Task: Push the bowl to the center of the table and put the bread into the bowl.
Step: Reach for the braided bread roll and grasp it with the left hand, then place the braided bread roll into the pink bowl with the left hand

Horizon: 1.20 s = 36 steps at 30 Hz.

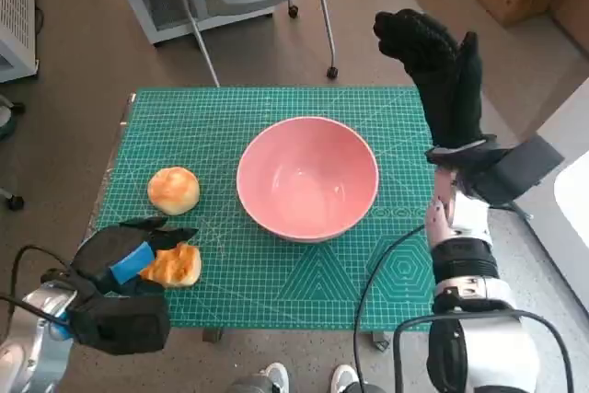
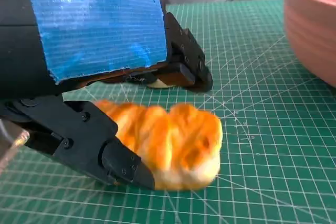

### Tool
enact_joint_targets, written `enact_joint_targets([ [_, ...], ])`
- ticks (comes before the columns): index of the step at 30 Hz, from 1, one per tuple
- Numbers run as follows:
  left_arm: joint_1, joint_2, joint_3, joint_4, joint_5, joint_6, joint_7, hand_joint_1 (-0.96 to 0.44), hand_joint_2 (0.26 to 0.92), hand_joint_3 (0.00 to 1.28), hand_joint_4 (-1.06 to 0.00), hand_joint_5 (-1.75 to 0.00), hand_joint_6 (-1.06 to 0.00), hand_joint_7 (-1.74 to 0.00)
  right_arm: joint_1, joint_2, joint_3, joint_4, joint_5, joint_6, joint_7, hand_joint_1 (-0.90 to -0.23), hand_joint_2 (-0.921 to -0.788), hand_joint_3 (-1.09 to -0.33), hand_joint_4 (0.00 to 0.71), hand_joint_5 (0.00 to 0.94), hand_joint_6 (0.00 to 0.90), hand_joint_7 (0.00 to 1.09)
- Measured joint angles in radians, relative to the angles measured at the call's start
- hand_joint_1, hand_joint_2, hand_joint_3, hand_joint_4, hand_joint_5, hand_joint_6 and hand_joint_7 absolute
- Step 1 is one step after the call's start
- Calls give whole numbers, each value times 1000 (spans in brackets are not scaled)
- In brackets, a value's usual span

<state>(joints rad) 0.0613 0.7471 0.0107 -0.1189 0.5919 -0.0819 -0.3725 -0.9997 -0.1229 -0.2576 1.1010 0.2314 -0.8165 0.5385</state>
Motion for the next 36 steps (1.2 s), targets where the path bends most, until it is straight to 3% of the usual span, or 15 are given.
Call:
enact_joint_targets([
  [2, -4, 0, 0, 4, -5, 2, -3, -17, 919, 118, -634, -1100, -598, -1128, 0, -2, 0, 0, 0, -2, -2, -583, -921, -614, 328, 2, 478, 4],
  [8, -6, 4, 1, 11, -16, 1, -12, 0, 920, 65, -664, -1269, -678, -1015, 1, -5, 0, 0, 0, -4, -4, -578, -921, -615, 328, 1, 478, 4],
  [21, 4, 23, 13, -10, -59, 1, -52, 2, 913, 46, -737, -1197, -673, -1036, 6, -4, 0, 0, 1, -7, -4, -564, -921, -617, 327, 0, 486, 7],
  [36, 8, 30, 116, -149, -143, 35, -88, 3, 914, 18, -754, -1167, -713, -1004, 8, 5, -3, 0, 2, -8, -4, -556, -921, -617, 336, 3, 494, 9],
])
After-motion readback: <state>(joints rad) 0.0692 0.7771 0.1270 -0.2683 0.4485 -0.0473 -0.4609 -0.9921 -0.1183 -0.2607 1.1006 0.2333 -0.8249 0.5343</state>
